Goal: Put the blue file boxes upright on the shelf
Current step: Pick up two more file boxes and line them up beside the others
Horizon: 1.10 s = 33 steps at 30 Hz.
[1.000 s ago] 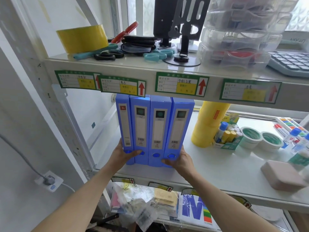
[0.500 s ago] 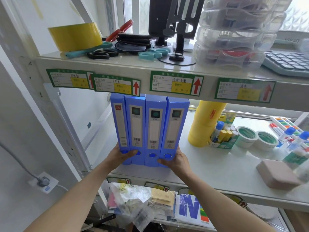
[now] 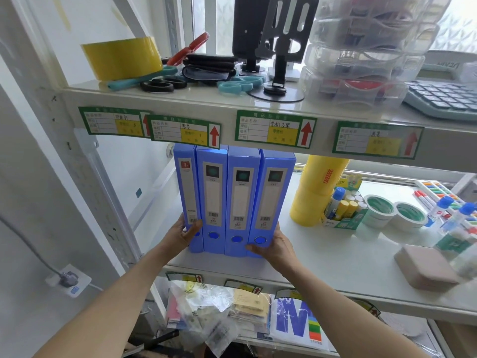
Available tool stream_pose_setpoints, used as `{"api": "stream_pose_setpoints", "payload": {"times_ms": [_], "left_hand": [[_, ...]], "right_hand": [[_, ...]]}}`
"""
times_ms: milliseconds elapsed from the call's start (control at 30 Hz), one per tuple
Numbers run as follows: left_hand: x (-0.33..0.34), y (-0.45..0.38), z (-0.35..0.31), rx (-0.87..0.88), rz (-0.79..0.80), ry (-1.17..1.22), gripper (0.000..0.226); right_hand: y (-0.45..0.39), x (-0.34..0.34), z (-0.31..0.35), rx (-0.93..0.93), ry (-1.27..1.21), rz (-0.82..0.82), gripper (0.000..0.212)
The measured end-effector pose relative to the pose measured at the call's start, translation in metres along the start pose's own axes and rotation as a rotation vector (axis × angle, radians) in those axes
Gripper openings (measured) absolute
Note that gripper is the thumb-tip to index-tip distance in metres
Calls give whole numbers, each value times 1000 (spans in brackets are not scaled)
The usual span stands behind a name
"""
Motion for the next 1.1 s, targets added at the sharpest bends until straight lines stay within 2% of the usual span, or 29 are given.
{"api": "stream_pose_setpoints", "payload": {"times_ms": [133,167,267,300,333,433,500,600,700,933,1000,1100], "left_hand": [[-4,4,-7,22,-26,-66,124],[-3,6,-10,23,-27,-86,118],[-5,8,-15,17,-73,-134,71],[-6,10,-18,16,-77,-137,68],[-6,12,-21,20,-67,-134,73],[-11,22,-37,56,-65,-151,119],[-19,24,-45,101,-100,-209,123],[-23,34,-61,168,-175,-274,102],[-19,51,-82,282,-325,-296,68],[-17,97,-117,457,-701,-283,26],[-9,101,-123,467,-680,-307,19],[10,101,-133,470,-567,-383,15]], "right_hand": [[2,-4,4,-25,21,1,85],[4,-6,6,-27,18,-4,85],[10,-15,11,-9,-7,-21,85],[12,-18,12,1,-8,-26,88],[13,-20,13,10,-11,-32,93],[15,-25,11,26,-27,-48,117],[12,-23,3,30,-49,-54,126],[26,-32,18,19,-48,-83,124],[41,-43,33,38,-31,-118,120],[66,-64,42,84,-36,-216,111],[74,-71,47,82,-17,-254,103],[85,-83,56,63,32,-313,84]]}}
Point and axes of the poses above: each hand's wrist, its own y-axis away from the middle knuckle, its own x-axis out of the palm, z = x × y, the point moved 8 cm from there along -y, towards the middle knuckle, and after that the axes turned 12 degrees about y, right-handed, at the moved point
